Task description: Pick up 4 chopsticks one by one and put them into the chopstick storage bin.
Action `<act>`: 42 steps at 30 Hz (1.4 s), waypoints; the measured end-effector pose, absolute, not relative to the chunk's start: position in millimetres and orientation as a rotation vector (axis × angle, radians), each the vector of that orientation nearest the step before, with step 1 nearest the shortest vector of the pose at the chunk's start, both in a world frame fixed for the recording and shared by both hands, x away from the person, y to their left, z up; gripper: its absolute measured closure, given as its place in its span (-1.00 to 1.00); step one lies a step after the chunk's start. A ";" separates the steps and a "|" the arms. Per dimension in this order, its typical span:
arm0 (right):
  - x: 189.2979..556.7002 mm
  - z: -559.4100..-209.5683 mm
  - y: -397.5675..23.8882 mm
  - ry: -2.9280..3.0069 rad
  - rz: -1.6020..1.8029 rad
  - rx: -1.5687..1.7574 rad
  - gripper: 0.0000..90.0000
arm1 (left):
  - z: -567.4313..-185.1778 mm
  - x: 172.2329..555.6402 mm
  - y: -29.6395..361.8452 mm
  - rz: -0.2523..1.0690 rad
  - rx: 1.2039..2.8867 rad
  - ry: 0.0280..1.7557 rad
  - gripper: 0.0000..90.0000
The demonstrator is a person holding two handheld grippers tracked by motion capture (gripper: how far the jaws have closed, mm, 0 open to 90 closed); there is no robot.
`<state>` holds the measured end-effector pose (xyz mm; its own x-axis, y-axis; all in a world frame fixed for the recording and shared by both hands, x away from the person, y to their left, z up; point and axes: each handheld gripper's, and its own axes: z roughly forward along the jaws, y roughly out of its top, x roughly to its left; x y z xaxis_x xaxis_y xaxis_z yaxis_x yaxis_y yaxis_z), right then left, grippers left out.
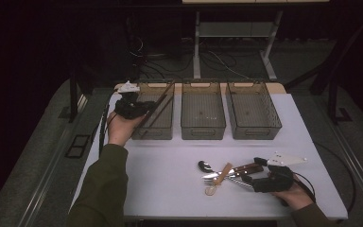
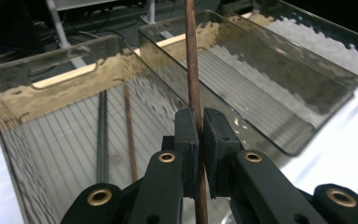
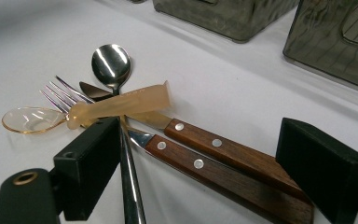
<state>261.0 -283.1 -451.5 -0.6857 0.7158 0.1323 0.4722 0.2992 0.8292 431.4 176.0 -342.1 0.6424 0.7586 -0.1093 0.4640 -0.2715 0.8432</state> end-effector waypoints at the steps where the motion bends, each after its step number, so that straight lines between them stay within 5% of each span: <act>1: 260.9 -451.6 -283.0 2.306 1.332 1.083 -0.69 | -341.5 434.6 176.5 0.399 1.921 0.965 0.89; 18: 260.4 -450.5 -284.2 2.301 1.342 1.084 -0.69 | -352.2 483.6 168.8 0.450 1.927 1.028 0.89; 39: 259.6 -450.0 -285.7 2.298 1.346 1.087 -0.69 | -381.0 499.2 161.9 0.446 1.973 1.112 0.87; 42: 259.3 -449.9 -285.5 2.298 1.348 1.086 -0.69 | -381.1 499.4 161.8 0.453 1.973 1.116 0.64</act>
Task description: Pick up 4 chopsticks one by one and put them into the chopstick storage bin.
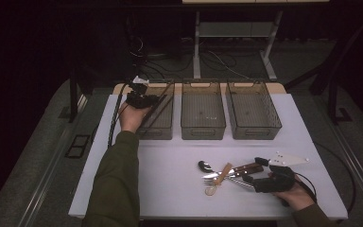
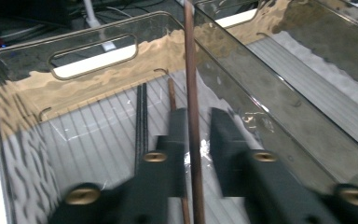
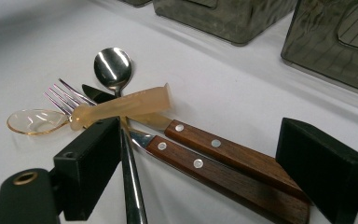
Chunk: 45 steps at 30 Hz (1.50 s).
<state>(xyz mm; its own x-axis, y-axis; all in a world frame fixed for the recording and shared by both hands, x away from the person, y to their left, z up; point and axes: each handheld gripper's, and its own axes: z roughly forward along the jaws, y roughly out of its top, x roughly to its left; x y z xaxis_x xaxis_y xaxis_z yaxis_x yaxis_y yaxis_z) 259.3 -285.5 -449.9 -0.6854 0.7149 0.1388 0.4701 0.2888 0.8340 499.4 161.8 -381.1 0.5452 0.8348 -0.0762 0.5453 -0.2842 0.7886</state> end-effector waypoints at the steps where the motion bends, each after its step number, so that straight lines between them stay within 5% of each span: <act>1: 259.4 -449.9 -285.6 2.298 1.348 1.087 -0.69 | -381.1 499.2 161.8 0.453 1.976 1.115 0.55; 13: 261.2 -450.5 -284.7 2.301 1.347 1.085 -0.69 | -377.2 495.2 166.2 0.459 1.981 1.112 -0.03; 23: 261.7 -450.8 -284.2 2.306 1.353 1.078 -0.69 | -369.9 468.6 170.5 0.402 1.974 1.043 -0.31; 45: 261.5 -451.4 -283.9 2.310 1.341 1.077 -0.69 | -378.6 369.7 155.1 0.367 2.026 0.820 -0.57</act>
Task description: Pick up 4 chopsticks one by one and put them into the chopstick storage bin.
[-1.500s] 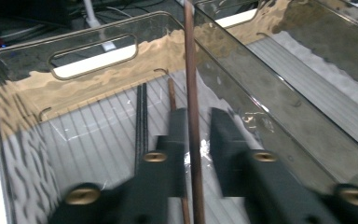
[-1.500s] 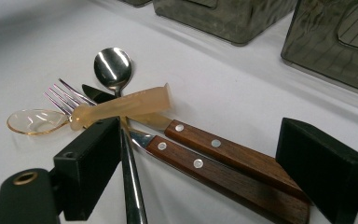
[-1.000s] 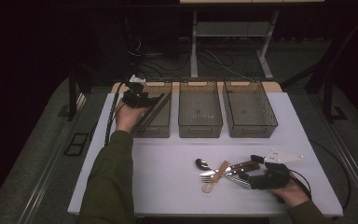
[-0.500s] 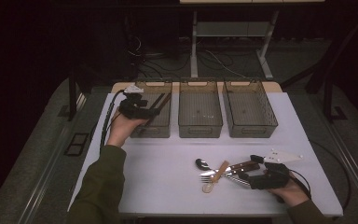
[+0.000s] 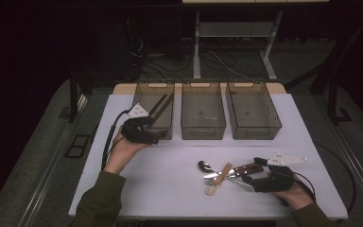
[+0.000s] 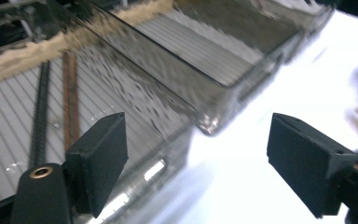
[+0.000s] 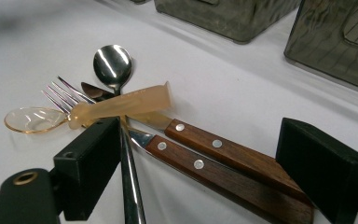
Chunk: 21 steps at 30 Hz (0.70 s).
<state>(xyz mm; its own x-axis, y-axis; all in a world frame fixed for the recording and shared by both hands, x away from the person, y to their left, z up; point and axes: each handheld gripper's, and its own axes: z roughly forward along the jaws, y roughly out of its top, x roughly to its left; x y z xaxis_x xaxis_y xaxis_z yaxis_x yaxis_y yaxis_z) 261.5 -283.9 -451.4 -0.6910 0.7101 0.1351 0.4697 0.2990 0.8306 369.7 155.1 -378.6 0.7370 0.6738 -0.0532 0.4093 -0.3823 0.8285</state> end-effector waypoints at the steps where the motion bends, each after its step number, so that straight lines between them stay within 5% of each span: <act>1: 261.4 -451.1 -284.1 2.310 1.344 1.075 -0.69 | -379.4 365.3 154.9 0.370 2.022 0.814 -0.58; 21: 256.4 -448.2 -287.4 2.296 1.356 1.102 -0.69 | -418.0 292.3 155.9 0.329 2.064 0.778 -0.96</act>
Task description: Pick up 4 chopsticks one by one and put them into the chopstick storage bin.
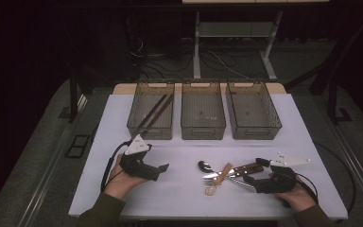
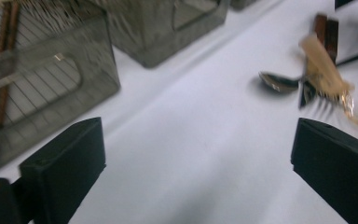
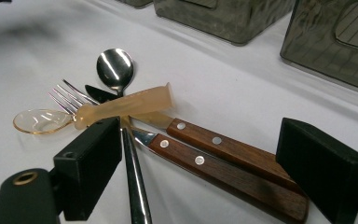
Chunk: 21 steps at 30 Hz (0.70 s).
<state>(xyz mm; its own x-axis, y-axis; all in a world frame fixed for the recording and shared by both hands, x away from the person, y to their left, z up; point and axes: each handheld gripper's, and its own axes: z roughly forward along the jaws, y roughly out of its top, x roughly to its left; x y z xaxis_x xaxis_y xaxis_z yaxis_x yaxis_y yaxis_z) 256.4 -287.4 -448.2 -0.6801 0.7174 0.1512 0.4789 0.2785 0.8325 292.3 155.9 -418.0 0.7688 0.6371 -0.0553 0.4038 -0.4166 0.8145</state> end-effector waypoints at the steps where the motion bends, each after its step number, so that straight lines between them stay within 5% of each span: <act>1: 256.5 -448.2 -287.6 2.294 1.356 1.103 -0.69 | -419.4 289.6 155.9 0.326 2.071 0.770 -0.98; 21: 255.2 -438.6 -283.4 2.372 1.376 1.062 -0.71 | -435.4 262.0 161.5 0.287 2.082 0.771 -1.00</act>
